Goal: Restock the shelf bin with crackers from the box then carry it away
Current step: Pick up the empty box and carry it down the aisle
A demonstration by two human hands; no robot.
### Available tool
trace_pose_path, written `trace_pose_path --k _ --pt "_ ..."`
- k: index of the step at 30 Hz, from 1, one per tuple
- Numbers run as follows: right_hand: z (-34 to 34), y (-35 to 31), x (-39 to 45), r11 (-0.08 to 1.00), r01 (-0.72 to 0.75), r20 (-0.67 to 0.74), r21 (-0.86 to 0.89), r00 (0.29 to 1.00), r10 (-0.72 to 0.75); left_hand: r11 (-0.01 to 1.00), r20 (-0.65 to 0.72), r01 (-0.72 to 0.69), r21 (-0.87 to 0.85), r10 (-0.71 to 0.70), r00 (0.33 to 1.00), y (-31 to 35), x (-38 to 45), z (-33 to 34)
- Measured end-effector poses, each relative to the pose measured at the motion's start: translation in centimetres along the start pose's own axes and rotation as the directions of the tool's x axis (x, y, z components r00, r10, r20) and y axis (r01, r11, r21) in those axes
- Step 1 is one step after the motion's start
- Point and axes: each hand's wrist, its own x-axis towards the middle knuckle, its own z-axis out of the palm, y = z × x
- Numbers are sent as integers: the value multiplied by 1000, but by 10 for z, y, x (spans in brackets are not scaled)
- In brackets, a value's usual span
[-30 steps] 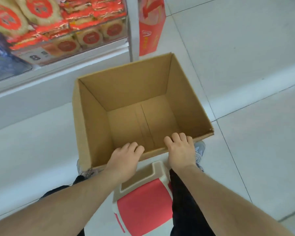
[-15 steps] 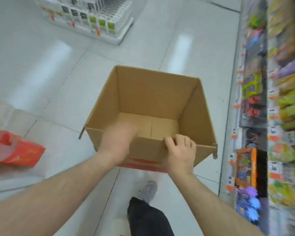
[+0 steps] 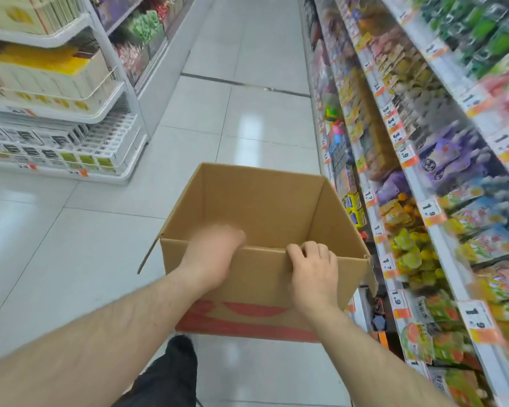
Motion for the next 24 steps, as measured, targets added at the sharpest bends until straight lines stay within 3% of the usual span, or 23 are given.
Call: trace_pose_path --k 8,15,20,24 --pt "38 16 216 994 -88 121 -65 988 96 989 112 -133 -70 140 984 -75 225 -27" --pt "66 39 409 991 -112 107 -68 987 119 985 105 -170 -37 173 979 -126 421 -58" --pt "116 77 564 997 -73 84 -36 994 75 992 88 -125 0 125 988 -154 576 -57" --pt "144 104 693 1000 -25 144 -3 989 25 998 86 -62 5 61 994 -179 696 -63"
